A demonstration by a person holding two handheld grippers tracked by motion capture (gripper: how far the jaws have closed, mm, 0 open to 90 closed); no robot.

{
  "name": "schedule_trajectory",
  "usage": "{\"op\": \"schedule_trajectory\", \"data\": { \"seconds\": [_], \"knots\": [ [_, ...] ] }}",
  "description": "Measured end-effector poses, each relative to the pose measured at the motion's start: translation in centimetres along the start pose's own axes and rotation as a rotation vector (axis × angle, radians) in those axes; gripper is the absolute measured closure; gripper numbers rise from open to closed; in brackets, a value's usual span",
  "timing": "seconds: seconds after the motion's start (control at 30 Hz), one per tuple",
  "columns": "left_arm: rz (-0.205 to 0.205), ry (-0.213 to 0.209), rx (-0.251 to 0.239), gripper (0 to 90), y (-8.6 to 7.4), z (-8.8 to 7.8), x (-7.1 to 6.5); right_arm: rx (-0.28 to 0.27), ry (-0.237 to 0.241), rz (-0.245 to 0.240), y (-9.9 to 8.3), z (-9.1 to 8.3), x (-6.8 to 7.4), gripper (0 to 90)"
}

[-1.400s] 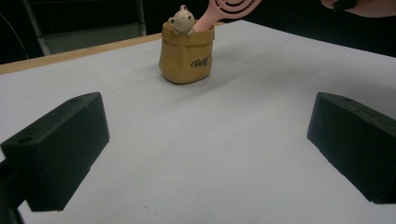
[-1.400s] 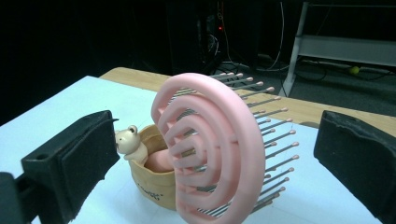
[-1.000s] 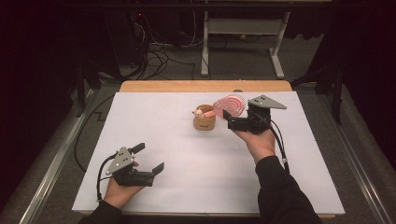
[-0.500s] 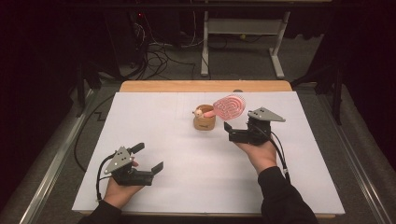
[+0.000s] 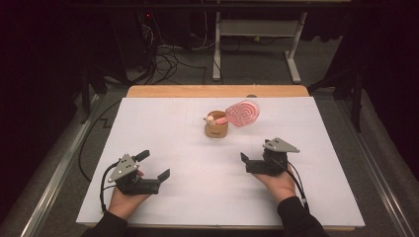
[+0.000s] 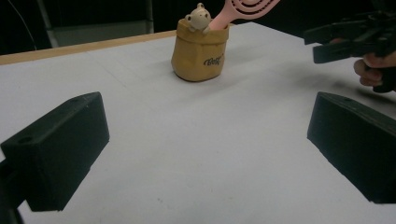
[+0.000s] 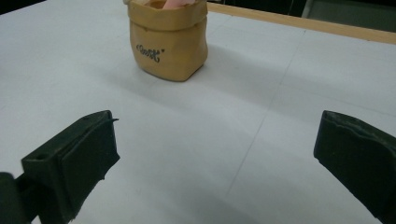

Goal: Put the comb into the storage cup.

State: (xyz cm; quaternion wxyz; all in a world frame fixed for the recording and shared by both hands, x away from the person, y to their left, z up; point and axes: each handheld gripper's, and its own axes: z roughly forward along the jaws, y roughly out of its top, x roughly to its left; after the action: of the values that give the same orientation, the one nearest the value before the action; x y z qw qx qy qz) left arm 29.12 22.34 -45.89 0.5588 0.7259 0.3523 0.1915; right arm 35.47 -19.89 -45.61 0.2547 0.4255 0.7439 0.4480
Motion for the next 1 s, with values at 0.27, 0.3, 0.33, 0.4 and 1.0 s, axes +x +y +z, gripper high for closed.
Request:
{"op": "schedule_trajectory", "data": {
  "seconds": [0.27,0.3,0.33,0.4,1.0],
  "knots": [
    [-0.004,0.022,0.005,0.0,-0.2,0.0,0.4,-0.071,-0.004,-0.002,-2.4,-3.8,-0.6,0.4],
    [-0.006,0.024,0.005,0.0,-0.2,0.0,0.4,-0.083,-0.008,0.000,-2.7,-4.4,-0.7,0.4],
    [-0.007,0.024,0.005,0.0,-0.2,0.0,0.5,-0.094,-0.013,-0.004,-2.8,-4.9,-0.8,0.4],
    [-0.006,0.025,0.003,0.0,-0.2,0.0,0.5,-0.116,-0.019,-0.009,-3.1,-5.8,-1.1,0.4],
    [-0.024,0.037,-0.025,0.0,-0.9,-0.5,0.4,-0.253,-0.060,-0.006,-5.4,-11.2,-2.6,0.4]
  ]
}}
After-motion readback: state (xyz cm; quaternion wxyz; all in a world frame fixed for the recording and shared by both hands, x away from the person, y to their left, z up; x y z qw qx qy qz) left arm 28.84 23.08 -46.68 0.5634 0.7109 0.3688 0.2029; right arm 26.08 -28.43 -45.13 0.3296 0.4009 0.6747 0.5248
